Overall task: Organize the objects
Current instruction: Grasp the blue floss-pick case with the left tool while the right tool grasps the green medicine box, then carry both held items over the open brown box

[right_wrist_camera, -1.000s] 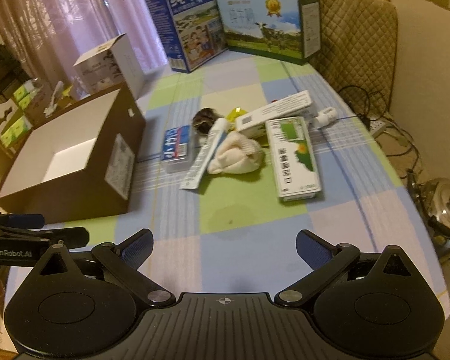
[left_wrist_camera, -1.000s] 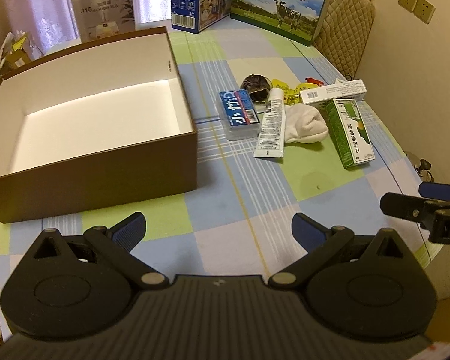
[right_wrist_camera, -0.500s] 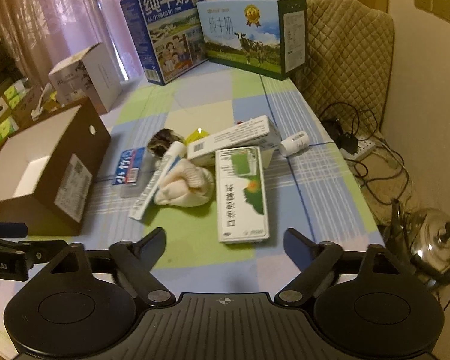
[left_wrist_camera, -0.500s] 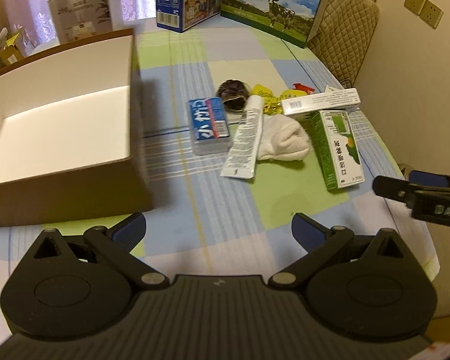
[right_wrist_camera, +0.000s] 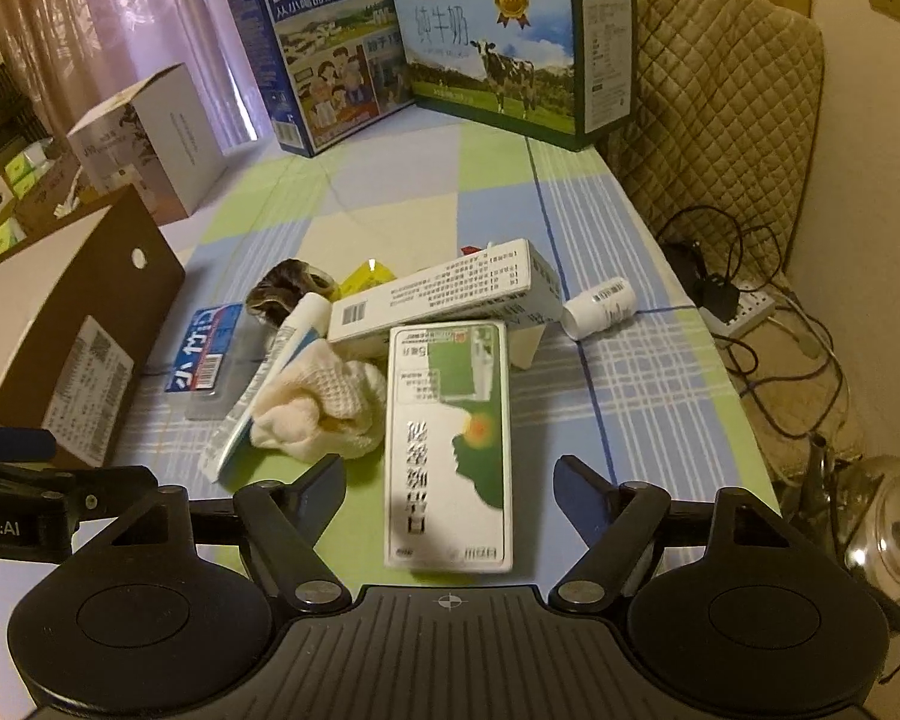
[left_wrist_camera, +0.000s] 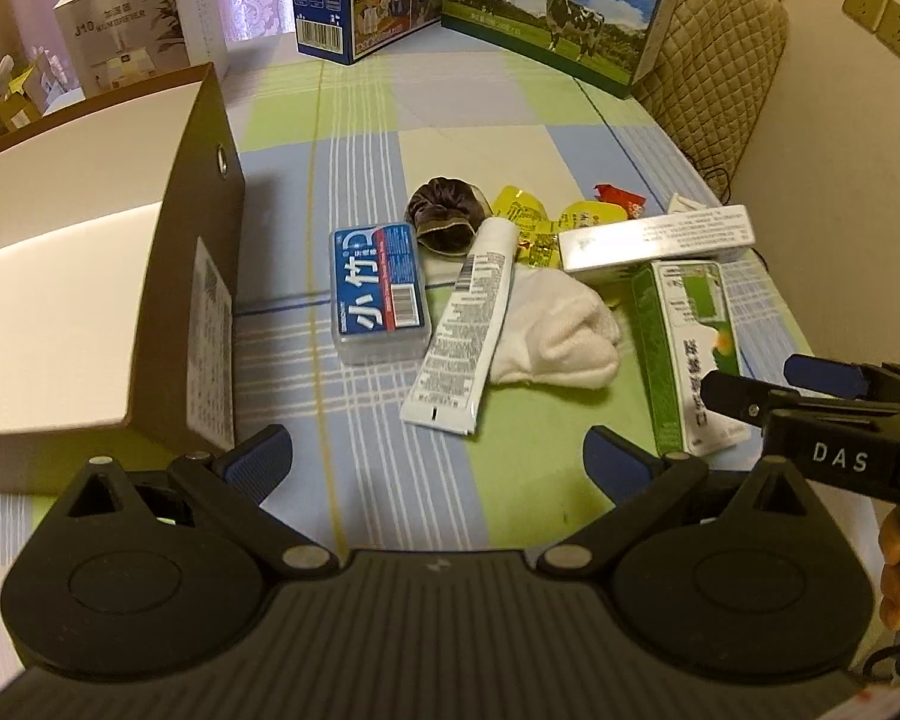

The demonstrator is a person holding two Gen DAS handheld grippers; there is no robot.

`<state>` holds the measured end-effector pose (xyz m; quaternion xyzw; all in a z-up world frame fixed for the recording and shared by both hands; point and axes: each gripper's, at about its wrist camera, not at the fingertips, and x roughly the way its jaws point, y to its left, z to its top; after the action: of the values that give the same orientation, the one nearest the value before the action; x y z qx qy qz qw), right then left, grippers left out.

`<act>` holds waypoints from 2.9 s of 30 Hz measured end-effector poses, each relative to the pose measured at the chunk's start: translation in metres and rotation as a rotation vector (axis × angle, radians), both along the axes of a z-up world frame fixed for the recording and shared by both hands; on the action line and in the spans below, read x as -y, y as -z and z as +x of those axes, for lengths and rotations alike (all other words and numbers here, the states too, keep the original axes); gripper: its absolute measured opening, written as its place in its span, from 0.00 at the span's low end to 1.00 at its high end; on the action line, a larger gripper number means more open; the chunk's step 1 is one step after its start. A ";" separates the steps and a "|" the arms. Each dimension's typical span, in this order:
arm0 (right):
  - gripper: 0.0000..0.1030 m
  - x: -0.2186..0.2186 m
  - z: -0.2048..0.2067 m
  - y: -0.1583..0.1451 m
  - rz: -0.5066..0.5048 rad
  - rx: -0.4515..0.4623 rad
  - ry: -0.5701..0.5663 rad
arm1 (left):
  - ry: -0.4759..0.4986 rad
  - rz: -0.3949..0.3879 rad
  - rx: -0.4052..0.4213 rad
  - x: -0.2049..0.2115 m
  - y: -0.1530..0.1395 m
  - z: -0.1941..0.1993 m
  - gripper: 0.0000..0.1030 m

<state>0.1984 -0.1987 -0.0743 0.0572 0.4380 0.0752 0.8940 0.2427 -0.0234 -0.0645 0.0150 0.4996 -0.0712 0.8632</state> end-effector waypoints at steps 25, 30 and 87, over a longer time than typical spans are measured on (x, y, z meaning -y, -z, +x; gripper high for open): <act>0.51 0.016 0.016 0.015 0.050 -0.035 0.032 | -0.007 0.084 -0.008 -0.003 0.012 0.054 0.96; 0.51 0.037 -0.003 0.000 0.068 -0.024 0.084 | -0.008 0.114 -0.015 -0.004 0.013 0.074 0.91; 0.51 -0.042 -0.030 -0.064 0.173 0.074 0.008 | -0.126 0.040 0.174 -0.107 -0.090 -0.011 0.51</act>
<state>0.1680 -0.1570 -0.0101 0.1331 0.3964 0.1111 0.9016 0.2316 0.0834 0.0256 0.0069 0.4240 -0.0050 0.9056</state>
